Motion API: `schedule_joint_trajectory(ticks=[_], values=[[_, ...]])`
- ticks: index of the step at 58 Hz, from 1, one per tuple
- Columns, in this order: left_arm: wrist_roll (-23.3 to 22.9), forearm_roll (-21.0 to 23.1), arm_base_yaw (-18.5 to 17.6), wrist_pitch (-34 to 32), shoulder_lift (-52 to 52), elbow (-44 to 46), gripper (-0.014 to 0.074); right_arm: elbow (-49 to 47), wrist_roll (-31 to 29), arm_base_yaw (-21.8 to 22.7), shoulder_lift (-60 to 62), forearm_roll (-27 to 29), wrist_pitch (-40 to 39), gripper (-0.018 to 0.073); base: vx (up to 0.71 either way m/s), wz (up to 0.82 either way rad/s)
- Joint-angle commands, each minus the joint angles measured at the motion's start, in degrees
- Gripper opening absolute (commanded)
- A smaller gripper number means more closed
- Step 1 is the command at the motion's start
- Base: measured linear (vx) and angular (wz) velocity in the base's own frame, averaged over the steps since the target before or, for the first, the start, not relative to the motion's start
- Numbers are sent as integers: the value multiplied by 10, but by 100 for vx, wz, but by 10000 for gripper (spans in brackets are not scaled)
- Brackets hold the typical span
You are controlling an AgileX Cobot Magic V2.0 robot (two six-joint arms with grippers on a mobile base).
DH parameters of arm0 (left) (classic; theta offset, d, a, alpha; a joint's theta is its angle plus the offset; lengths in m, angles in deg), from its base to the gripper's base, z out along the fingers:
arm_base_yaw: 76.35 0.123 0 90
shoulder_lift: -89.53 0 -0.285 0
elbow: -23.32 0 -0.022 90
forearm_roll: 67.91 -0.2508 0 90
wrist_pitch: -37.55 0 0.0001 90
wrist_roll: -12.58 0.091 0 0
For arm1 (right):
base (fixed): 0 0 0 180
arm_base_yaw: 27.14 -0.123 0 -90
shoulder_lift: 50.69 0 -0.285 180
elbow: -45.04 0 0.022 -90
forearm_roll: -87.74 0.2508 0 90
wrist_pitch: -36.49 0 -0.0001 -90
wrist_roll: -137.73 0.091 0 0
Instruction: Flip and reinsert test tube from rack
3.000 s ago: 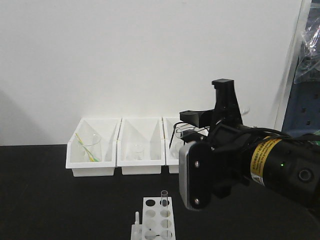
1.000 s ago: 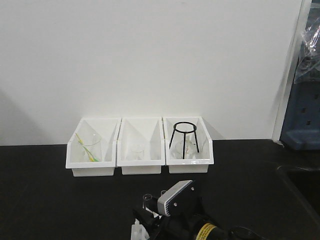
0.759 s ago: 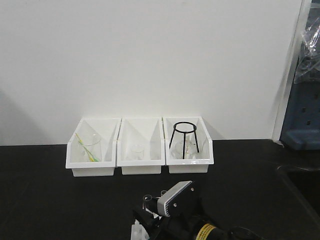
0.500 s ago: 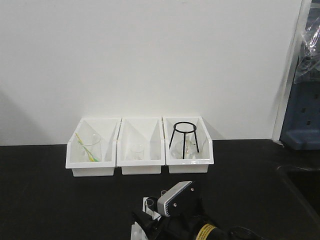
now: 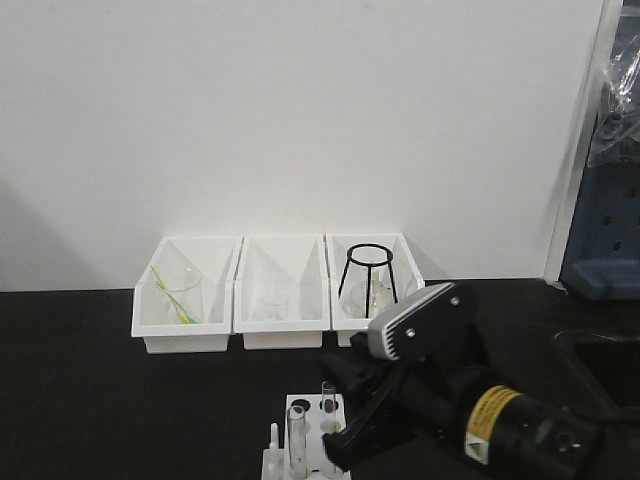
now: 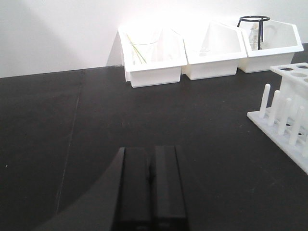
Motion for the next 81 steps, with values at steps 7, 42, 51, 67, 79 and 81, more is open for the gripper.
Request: schedule_joint_trajectory(ticks=[7,42,51,67,79,81], values=[[-5,3,0,-46,5,2,-6,-11,1,1,161,26,148,-16,0,0],[-5,3,0,-46,5,2,-6,282,-2,1,515,40,152,-10,0,0],[-5,3,0,-46,5,2,-6,310,-2,1,519,40,152,-10,0,0],[-5,3,0,-46,5,2,-6,408,-3,115,625,72,113,-10,0,0],[-5,3,0,-46,5,2,-6,498,-3,257,759,73,99,-10,0,0],[-5,3,0,-46,5,2,-6,495,-3,263,780,74,131,-10,0,0]])
